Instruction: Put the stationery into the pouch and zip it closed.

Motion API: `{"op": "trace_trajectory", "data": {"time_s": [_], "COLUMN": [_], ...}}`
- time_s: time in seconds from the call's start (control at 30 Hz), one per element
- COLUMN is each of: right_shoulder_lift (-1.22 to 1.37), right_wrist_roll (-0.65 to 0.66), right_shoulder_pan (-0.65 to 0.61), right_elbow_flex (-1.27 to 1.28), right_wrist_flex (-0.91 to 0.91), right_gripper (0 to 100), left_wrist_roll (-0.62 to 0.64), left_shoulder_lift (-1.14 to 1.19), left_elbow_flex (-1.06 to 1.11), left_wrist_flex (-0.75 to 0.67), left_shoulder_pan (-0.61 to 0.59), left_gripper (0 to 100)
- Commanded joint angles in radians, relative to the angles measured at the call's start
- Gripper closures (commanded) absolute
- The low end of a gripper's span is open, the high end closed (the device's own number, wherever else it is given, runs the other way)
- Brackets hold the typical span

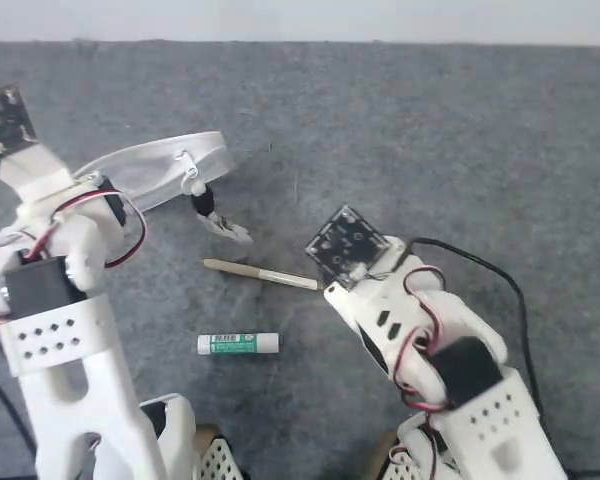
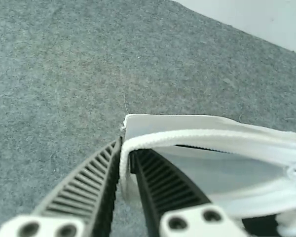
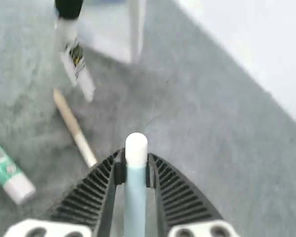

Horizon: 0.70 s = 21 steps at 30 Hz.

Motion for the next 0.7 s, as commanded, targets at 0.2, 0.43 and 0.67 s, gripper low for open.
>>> {"op": "trace_trajectory", "data": {"time_s": [0.2, 0.43, 0.67], "right_shoulder_lift": [-0.093, -0.085, -0.084], "right_wrist_roll": [-0.175, -0.256, -0.334], "right_shoulder_pan": [-0.038, -0.136, -0.208], "right_elbow_flex": [-0.163, -0.16, -0.16], "right_wrist_flex": [-0.179, -0.394, -0.599], "right_gripper": [99.3, 99.3, 99.3], "left_wrist_roll": [-0.003, -0.006, -0.006], "left_shoulder_lift": [-0.003, -0.002, -0.002], "left_elbow_flex": [-0.007, -0.007, -0.007], "left_wrist_flex": [-0.005, -0.005, -0.005], "left_shoulder_pan": [-0.002, -0.002, -0.002], "left_gripper": [99, 99, 99]}}
